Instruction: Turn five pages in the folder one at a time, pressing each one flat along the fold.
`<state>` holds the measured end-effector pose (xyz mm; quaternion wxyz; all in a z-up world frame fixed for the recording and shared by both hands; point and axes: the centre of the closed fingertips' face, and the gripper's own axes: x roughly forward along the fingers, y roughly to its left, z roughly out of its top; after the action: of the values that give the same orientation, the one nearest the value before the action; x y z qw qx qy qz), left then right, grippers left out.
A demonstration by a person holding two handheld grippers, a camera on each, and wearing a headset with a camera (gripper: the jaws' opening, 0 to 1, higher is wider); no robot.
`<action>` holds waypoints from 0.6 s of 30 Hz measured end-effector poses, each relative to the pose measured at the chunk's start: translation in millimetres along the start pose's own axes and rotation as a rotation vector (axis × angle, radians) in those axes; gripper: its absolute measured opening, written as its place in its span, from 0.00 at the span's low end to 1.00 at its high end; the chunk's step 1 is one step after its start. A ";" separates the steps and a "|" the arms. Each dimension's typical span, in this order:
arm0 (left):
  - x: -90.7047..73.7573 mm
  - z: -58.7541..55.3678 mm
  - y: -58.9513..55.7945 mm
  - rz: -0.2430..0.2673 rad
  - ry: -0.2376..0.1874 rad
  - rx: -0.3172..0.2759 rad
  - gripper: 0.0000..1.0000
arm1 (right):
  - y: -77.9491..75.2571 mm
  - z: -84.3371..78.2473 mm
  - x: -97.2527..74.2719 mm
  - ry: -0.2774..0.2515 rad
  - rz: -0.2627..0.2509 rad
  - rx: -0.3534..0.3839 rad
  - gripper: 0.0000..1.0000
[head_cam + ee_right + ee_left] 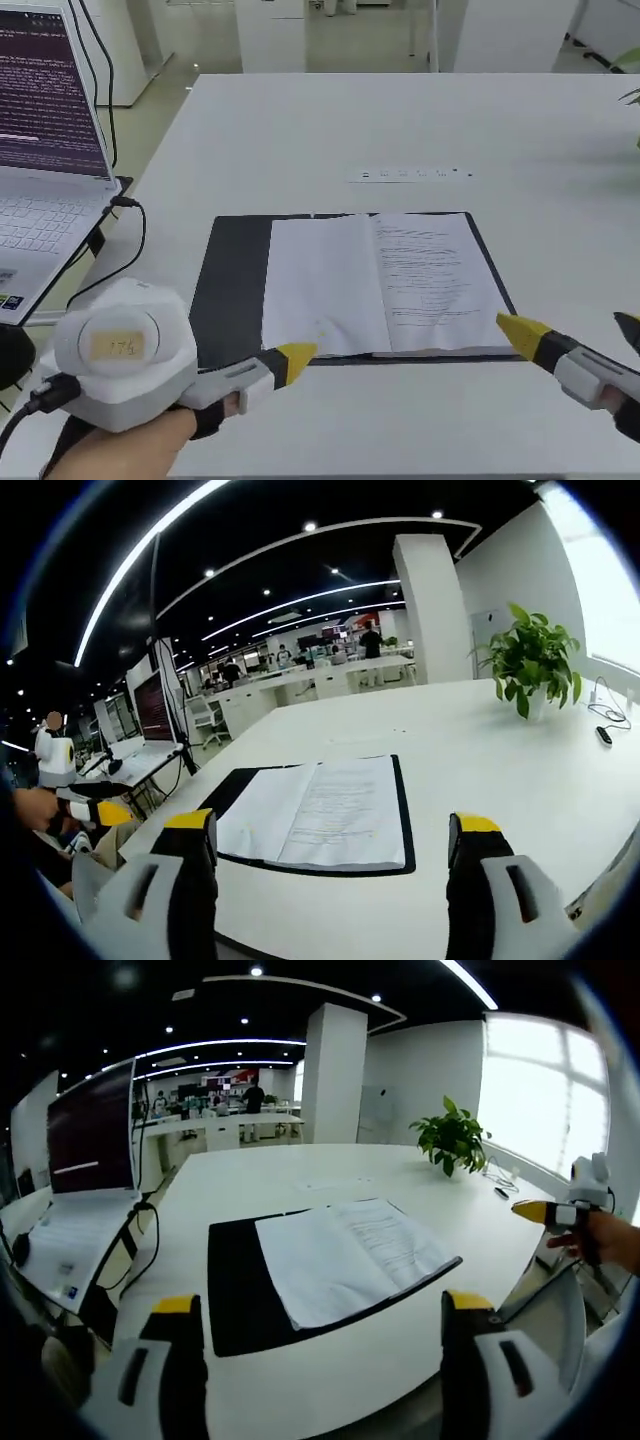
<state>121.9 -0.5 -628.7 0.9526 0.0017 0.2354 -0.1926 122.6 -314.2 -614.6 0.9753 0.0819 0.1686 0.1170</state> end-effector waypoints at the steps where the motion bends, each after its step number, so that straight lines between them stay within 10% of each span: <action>1: -1.4 -1.2 1.2 0.006 0.005 0.011 0.99 | 0.6 -0.3 -0.1 0.000 0.015 -0.011 0.99; 18: -9.2 -2.1 10.1 0.055 0.012 -0.016 0.99 | -1.6 7.5 4.1 -0.008 0.042 -0.023 1.00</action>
<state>117.2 12.4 -627.3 0.9561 0.0018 0.2423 -0.1645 129.3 -315.6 -609.3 0.9741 0.0747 0.1617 0.1390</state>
